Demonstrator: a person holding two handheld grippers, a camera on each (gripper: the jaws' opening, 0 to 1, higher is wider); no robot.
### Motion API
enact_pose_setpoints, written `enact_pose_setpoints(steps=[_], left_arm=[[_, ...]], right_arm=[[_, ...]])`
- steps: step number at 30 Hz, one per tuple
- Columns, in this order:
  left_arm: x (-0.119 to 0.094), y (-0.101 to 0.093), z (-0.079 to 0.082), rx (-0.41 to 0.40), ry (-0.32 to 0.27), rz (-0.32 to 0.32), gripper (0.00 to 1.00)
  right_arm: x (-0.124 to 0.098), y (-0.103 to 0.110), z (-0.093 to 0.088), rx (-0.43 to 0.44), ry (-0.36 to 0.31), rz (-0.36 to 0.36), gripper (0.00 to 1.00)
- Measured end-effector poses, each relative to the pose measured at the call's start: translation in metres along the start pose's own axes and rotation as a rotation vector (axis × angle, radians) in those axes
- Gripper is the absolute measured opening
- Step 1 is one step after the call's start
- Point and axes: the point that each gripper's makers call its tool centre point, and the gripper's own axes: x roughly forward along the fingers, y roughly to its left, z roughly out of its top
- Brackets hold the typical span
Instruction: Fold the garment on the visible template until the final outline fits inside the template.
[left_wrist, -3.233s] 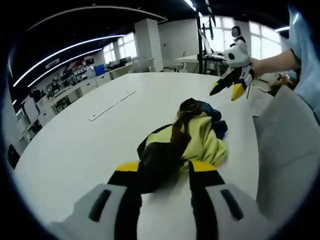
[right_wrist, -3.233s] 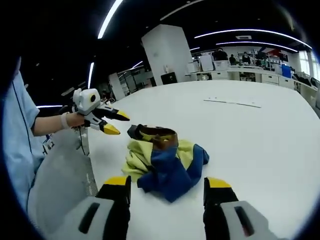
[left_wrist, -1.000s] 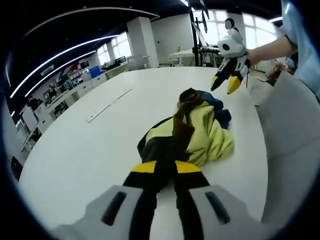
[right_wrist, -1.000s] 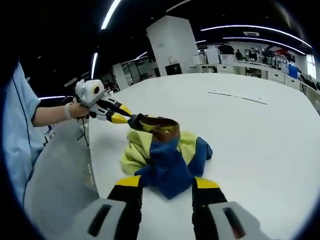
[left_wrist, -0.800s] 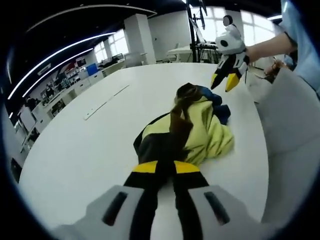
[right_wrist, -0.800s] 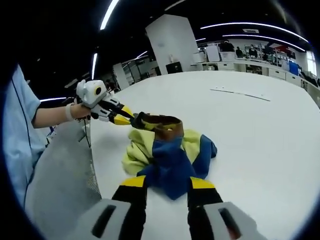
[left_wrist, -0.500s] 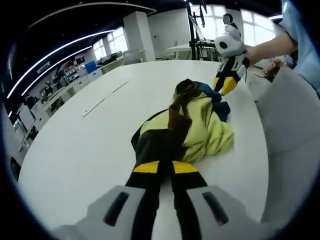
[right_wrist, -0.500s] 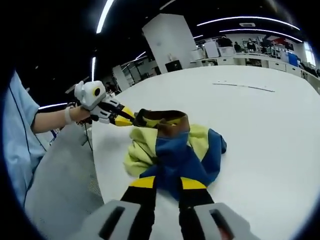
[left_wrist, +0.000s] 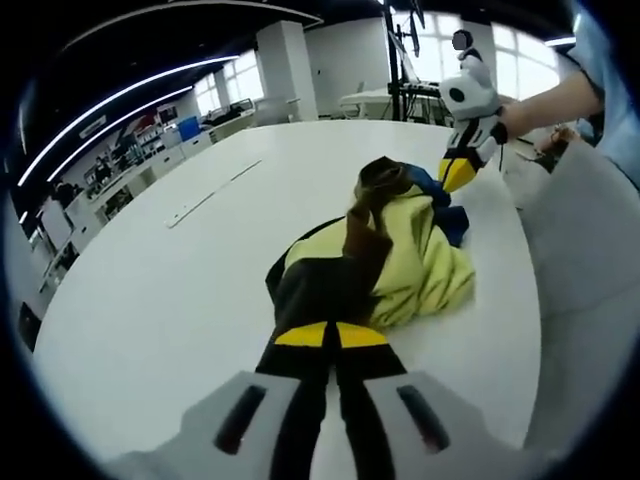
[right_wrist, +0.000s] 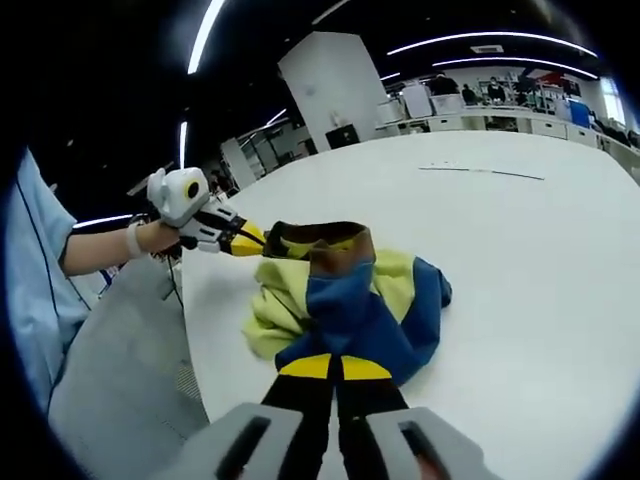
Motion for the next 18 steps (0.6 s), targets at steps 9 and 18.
enact_pose_setpoints(steps=[9, 18], left_arm=[[-0.024, 0.005, 0.017, -0.130, -0.067, 0.049, 0.00], [-0.060, 0.026, 0.055, -0.194, -0.188, 0.155, 0.00]], right_arm=[[-0.020, -0.004, 0.016, -0.025, -0.043, -0.035, 0.00], [-0.060, -0.010, 0.071, -0.079, -0.198, -0.131, 0.00]])
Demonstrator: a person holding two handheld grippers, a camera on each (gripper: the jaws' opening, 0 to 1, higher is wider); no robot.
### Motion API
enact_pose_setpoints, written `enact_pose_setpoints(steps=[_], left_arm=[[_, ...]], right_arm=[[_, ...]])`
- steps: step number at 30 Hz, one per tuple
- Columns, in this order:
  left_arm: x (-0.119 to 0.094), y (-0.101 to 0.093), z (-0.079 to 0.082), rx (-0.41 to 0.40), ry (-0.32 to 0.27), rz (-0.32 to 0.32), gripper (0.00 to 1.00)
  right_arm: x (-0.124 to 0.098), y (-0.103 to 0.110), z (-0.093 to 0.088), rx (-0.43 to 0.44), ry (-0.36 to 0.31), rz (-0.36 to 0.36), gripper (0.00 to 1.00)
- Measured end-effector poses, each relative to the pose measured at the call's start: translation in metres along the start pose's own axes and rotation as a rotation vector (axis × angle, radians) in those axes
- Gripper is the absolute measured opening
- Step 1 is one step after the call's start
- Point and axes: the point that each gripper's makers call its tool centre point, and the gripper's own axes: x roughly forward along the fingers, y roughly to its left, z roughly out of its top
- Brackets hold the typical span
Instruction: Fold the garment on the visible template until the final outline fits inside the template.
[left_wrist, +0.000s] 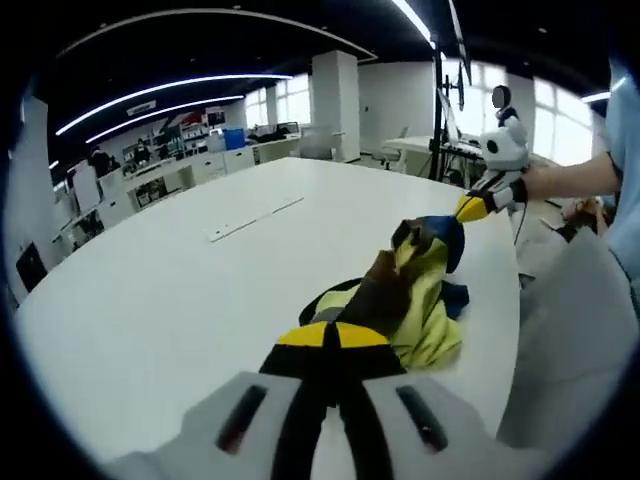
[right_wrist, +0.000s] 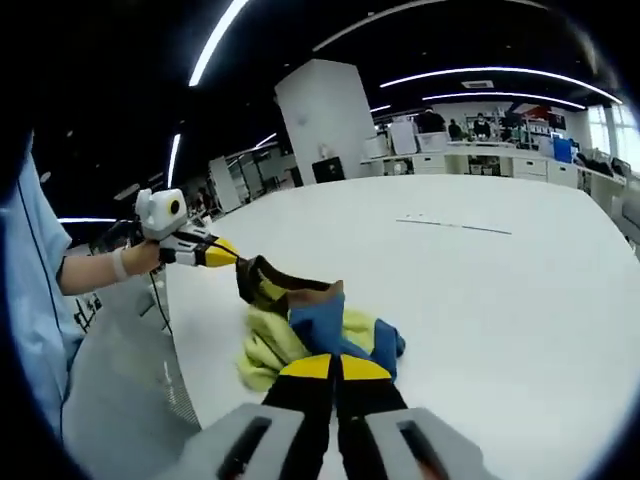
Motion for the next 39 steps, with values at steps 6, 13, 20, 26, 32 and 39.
enact_pose_setpoints(steps=[6, 13, 20, 26, 32, 39], left_arm=[[-0.026, 0.008, 0.041, -0.026, -0.111, 0.057, 0.00], [-0.053, 0.011, 0.082, -0.017, -0.205, 0.085, 0.00], [-0.077, 0.013, 0.119, 0.024, -0.282, 0.133, 0.00], [-0.093, 0.015, 0.151, 0.038, -0.349, 0.127, 0.00], [-0.087, 0.035, 0.161, 0.028, -0.358, 0.133, 0.00], [-0.039, 0.061, 0.136, -0.027, -0.304, 0.115, 0.00]], right_arm=[[-0.018, 0.002, 0.043, -0.037, -0.089, -0.007, 0.00], [-0.035, 0.019, 0.092, -0.109, -0.185, 0.014, 0.00], [-0.051, 0.043, 0.144, -0.179, -0.298, 0.032, 0.00], [-0.067, 0.055, 0.179, -0.240, -0.365, 0.035, 0.00], [-0.066, 0.049, 0.200, -0.279, -0.391, 0.021, 0.00], [-0.018, 0.002, 0.172, -0.202, -0.288, -0.008, 0.00]])
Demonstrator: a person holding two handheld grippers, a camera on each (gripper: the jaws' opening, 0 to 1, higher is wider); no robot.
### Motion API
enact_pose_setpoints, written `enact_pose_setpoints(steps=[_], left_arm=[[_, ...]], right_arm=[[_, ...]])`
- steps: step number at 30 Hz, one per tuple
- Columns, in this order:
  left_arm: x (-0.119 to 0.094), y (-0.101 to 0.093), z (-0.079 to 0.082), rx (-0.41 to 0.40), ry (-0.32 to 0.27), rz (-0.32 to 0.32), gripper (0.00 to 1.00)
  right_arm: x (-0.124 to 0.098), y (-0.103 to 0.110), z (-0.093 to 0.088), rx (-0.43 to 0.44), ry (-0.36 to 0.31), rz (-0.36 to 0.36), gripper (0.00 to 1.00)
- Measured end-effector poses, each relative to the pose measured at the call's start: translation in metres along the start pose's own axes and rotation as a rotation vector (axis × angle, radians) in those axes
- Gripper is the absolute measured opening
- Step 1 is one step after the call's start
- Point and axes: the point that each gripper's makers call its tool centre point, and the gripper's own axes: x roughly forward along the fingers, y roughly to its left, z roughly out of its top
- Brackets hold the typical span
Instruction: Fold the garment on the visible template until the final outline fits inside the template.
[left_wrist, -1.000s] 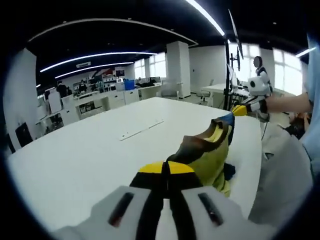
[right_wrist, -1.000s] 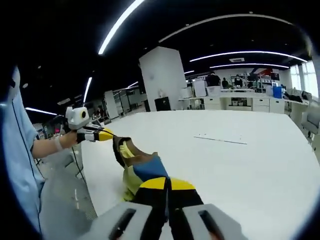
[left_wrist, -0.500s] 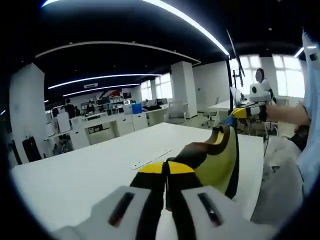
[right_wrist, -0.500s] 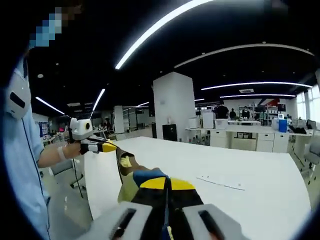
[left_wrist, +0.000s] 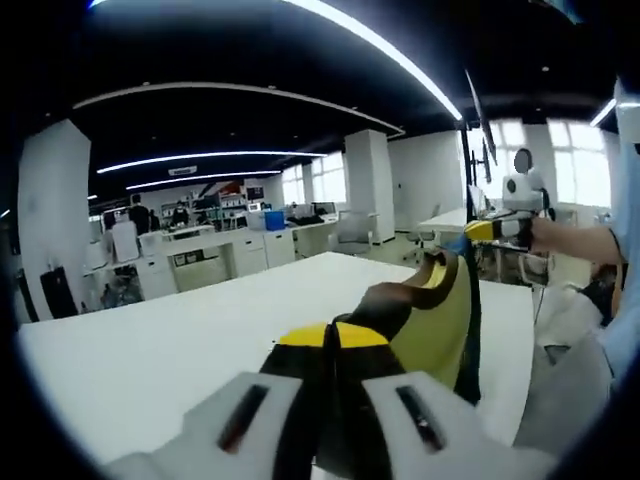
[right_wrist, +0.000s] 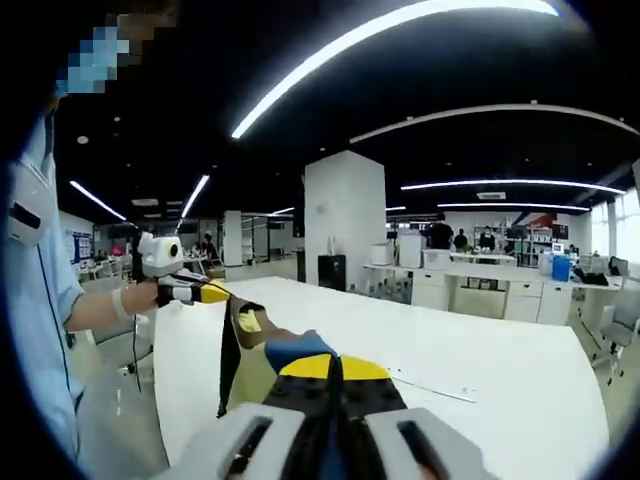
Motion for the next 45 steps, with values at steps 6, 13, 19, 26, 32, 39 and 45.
enact_pose_setpoints(steps=[6, 13, 19, 26, 32, 39, 45], left_arm=[[0.042, 0.025, -0.050, -0.080, 0.085, 0.003, 0.00], [0.088, 0.055, -0.104, -0.167, 0.153, 0.039, 0.00], [0.125, 0.073, -0.155, -0.225, 0.241, 0.051, 0.00], [0.153, 0.082, -0.218, -0.235, 0.374, 0.063, 0.00], [0.162, 0.085, -0.239, -0.234, 0.412, 0.062, 0.00], [0.164, 0.084, -0.243, -0.188, 0.427, 0.059, 0.00], [0.165, 0.088, -0.243, -0.202, 0.422, 0.068, 0.00]], right_arm=[[0.038, -0.036, -0.041, 0.029, 0.087, -0.002, 0.00], [0.087, -0.081, -0.092, 0.081, 0.188, -0.020, 0.00], [0.123, -0.111, -0.145, 0.138, 0.295, -0.049, 0.00], [0.145, -0.125, -0.202, 0.172, 0.436, -0.066, 0.00], [0.151, -0.136, -0.224, 0.170, 0.477, -0.084, 0.00], [0.156, -0.144, -0.237, 0.162, 0.508, -0.097, 0.00], [0.158, -0.146, -0.243, 0.166, 0.525, -0.106, 0.00]])
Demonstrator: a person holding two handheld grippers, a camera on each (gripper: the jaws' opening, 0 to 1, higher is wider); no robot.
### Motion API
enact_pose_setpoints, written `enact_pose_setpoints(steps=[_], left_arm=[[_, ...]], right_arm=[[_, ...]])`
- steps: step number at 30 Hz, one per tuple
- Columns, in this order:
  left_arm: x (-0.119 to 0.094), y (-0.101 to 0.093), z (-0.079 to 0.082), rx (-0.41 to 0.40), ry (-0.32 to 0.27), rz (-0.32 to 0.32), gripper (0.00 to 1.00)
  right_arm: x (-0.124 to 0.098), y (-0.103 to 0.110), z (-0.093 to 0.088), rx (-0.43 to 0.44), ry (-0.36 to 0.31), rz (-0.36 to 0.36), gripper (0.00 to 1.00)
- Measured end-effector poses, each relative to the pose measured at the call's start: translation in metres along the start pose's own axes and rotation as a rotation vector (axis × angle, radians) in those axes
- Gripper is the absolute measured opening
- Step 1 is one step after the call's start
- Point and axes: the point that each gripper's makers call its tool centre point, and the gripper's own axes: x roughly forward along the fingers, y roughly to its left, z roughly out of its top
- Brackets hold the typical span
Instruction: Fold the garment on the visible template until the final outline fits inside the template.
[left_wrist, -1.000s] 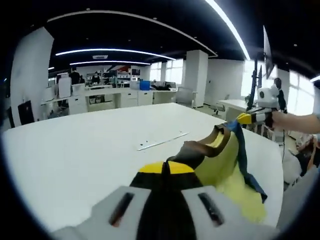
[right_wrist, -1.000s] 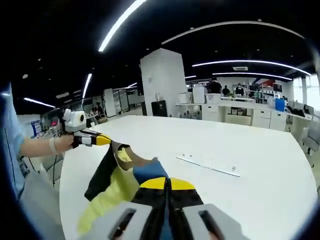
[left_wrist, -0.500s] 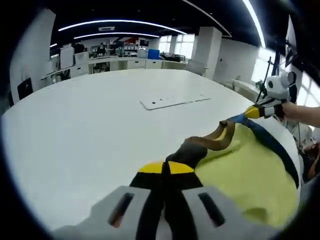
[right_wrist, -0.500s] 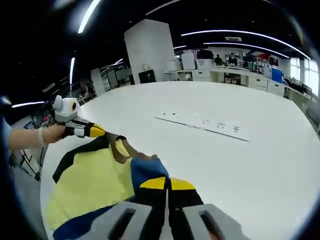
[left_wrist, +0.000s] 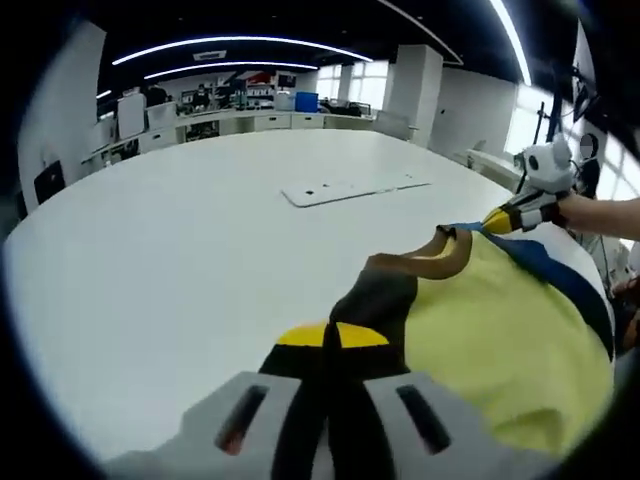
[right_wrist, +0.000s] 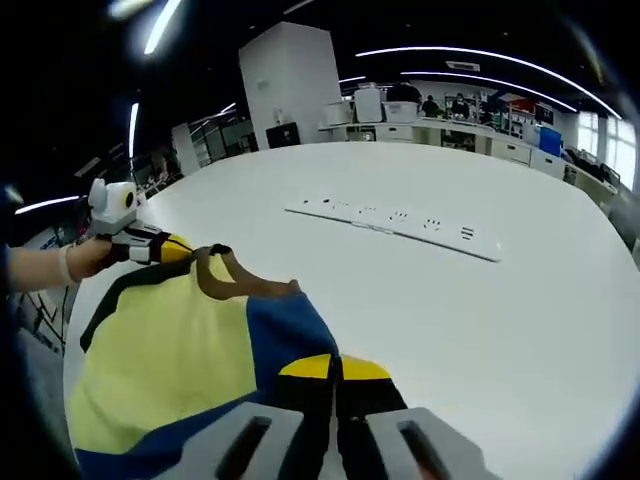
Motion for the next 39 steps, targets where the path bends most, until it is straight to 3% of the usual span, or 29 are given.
enact_pose_setpoints(steps=[9, 13, 15, 20, 22, 27, 32, 37, 39], left_arm=[[-0.001, 0.002, 0.000, 0.005, -0.004, -0.009, 0.00], [-0.005, 0.001, 0.002, 0.043, -0.011, -0.011, 0.00], [-0.008, -0.001, 0.006, 0.036, -0.023, -0.018, 0.01], [-0.016, -0.011, 0.012, 0.062, -0.038, -0.061, 0.19], [-0.019, -0.018, 0.014, 0.050, -0.046, -0.095, 0.26], [-0.025, -0.030, 0.014, 0.083, -0.036, -0.133, 0.58], [-0.031, -0.034, 0.012, 0.122, -0.015, -0.139, 0.82], [-0.037, -0.039, 0.015, 0.120, -0.011, -0.155, 0.93], [-0.040, -0.044, 0.016, 0.116, -0.012, -0.167, 0.99]], right_arm=[[0.000, 0.002, 0.001, -0.001, -0.002, -0.002, 0.00], [-0.003, 0.007, 0.002, -0.019, -0.011, 0.010, 0.00], [-0.007, 0.008, 0.007, -0.018, -0.045, 0.005, 0.11], [-0.016, 0.017, 0.011, -0.022, -0.082, 0.014, 0.32], [-0.019, 0.021, 0.012, -0.022, -0.089, 0.016, 0.46], [-0.023, 0.036, 0.008, -0.052, -0.080, 0.049, 0.76], [-0.030, 0.046, 0.009, -0.062, -0.089, 0.068, 0.89], [-0.038, 0.052, 0.011, -0.049, -0.095, 0.077, 1.00], [-0.041, 0.053, 0.013, -0.054, -0.100, 0.077, 1.00]])
